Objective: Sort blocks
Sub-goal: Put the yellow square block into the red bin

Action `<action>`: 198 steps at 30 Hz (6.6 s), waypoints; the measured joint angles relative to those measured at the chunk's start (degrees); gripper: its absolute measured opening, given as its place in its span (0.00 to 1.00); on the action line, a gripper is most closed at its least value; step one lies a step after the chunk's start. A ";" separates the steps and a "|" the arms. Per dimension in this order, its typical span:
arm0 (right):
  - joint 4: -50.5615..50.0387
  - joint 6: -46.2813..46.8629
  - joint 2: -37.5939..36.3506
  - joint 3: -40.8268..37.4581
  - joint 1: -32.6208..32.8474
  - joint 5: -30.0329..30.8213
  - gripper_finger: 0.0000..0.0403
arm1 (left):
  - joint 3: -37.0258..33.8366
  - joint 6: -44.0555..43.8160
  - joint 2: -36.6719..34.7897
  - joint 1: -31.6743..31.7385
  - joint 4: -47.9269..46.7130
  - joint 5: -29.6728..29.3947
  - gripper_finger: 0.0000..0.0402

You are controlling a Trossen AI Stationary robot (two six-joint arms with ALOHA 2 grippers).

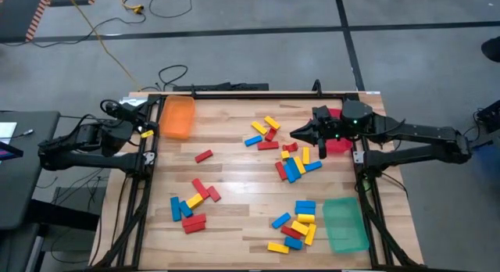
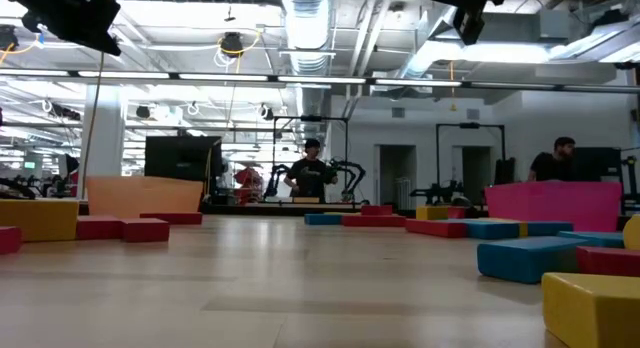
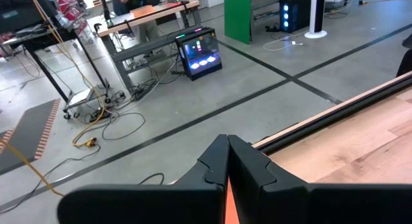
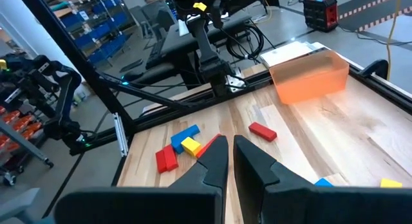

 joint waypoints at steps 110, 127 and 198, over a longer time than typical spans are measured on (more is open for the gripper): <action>-26.45 -18.96 23.58 16.22 11.32 6.49 0.11 | 0.01 0.00 0.00 0.01 -0.02 -0.01 0.01; -38.69 -15.53 15.33 16.19 11.87 23.33 0.18 | 0.00 0.00 0.00 0.00 -0.01 0.00 0.01; 27.89 -12.51 21.37 -7.83 14.99 28.45 0.55 | -0.01 0.00 0.00 0.01 -0.02 0.00 0.01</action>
